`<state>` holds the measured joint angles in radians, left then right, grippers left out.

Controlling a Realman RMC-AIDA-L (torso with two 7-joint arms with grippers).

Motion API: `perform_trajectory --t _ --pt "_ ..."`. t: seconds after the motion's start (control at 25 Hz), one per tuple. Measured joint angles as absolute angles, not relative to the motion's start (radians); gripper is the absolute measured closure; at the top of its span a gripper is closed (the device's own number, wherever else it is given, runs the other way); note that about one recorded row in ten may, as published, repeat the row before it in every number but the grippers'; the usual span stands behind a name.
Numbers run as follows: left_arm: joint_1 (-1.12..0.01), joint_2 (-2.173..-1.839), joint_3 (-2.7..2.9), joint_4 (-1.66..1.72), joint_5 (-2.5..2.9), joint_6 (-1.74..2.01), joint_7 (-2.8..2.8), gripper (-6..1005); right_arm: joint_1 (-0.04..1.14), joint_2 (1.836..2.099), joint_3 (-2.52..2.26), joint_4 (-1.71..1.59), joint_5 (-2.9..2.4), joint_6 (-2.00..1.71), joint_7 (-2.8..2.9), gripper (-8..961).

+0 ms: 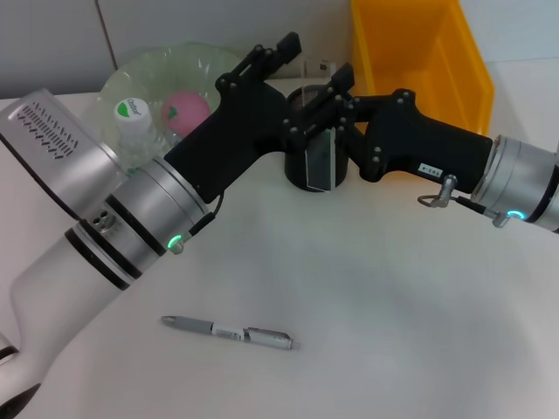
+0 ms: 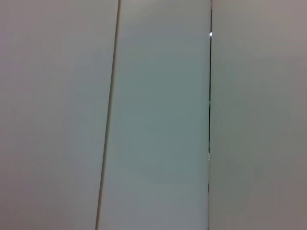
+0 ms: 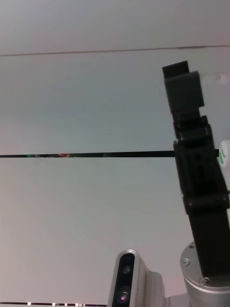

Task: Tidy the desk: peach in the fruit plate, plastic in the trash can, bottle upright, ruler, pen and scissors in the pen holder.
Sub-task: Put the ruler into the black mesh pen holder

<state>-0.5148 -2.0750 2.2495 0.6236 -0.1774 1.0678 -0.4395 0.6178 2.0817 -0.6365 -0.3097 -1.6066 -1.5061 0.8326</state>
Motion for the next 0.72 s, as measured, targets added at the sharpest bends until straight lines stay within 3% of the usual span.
perform_trajectory --t 0.2,0.4,0.72 --pt "-0.499 -2.069 2.233 0.629 -0.176 1.094 -0.469 387 0.601 2.08 -0.624 -0.318 -1.532 -1.512 0.827 947" --pt "-0.477 -2.053 2.214 0.621 -0.112 1.134 -0.562 186 0.585 2.08 -0.627 -0.341 -1.387 -1.52 0.803 948" --pt "-0.43 -2.047 2.125 0.614 0.141 1.138 -0.711 186 0.635 2.083 -0.639 -0.339 -1.346 -1.433 0.797 947"
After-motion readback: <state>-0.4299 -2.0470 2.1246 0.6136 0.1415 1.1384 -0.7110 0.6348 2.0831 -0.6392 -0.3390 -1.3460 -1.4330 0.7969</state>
